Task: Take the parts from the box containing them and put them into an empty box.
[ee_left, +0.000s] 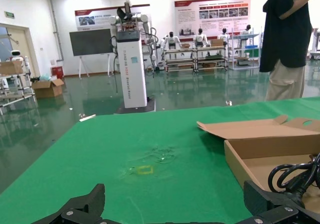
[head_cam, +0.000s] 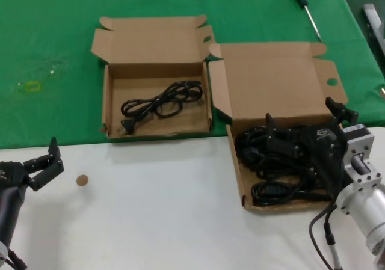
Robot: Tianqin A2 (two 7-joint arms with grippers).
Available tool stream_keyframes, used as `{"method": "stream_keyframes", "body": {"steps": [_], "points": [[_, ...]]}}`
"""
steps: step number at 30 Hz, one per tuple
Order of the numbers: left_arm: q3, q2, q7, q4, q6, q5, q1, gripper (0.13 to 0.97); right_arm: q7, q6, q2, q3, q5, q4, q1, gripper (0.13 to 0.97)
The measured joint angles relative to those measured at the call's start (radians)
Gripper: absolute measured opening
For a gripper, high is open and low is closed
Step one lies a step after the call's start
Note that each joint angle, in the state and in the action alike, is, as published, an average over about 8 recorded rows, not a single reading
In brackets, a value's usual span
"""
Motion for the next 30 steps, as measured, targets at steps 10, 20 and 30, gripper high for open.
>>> {"method": "stream_keyframes", "body": {"steps": [10,20,30], "points": [[0.0,0.0,0.0,0.0,0.0,0.0,0.0,0.966,0.0,0.0,0.0,0.0,0.0,0.0,0.0,0.966],[0.0,0.0,0.0,0.0,0.0,0.0,0.0,0.966,0.0,0.0,0.0,0.0,0.0,0.0,0.0,0.966],[0.0,0.0,0.0,0.0,0.0,0.0,0.0,0.966,0.0,0.0,0.0,0.0,0.0,0.0,0.0,0.966]]}}
